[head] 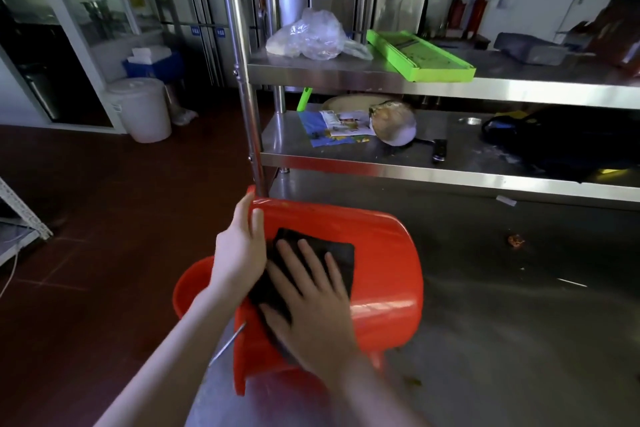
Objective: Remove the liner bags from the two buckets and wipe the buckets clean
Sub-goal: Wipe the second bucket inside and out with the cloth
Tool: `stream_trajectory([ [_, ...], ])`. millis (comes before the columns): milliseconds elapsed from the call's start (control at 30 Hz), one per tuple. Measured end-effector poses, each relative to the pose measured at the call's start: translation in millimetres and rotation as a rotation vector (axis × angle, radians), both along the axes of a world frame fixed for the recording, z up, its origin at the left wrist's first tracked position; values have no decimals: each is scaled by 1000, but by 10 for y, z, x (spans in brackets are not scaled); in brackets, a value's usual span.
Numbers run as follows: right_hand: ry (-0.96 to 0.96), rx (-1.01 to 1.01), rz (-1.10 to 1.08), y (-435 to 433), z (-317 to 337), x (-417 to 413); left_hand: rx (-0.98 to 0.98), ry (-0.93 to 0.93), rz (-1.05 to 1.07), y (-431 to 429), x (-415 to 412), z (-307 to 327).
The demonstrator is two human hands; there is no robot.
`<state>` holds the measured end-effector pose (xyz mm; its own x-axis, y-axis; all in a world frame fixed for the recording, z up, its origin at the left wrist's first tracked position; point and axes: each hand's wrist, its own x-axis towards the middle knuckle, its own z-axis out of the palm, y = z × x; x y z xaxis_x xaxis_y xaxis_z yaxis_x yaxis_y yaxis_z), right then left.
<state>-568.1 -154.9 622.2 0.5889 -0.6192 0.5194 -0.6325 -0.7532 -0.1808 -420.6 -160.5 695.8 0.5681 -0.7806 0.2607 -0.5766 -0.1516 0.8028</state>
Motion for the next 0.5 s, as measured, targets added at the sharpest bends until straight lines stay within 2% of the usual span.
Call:
stream_trajectory([
  [67,-7,41,-119,-249,64,-267,-60,5,-12,110,-96,-64],
  [133,-70,111,-348,-575,170,-582,-103,28,-34,266,-145,-145],
  [200,-112,339,-524,-931,332,-863,-130,37,-67,419,-212,-217],
  [267,-100,577,-596,-1159,465,-930,-151,28,-108,537,-293,-293],
  [300,-66,567,-600,-1174,507,-846,-157,32,-120,577,-322,-325],
  [367,26,377,-493,-1007,576,-486,-163,40,-121,587,-324,-355],
  [500,37,178,-55,-325,527,279,-171,16,-87,513,-244,-357],
])
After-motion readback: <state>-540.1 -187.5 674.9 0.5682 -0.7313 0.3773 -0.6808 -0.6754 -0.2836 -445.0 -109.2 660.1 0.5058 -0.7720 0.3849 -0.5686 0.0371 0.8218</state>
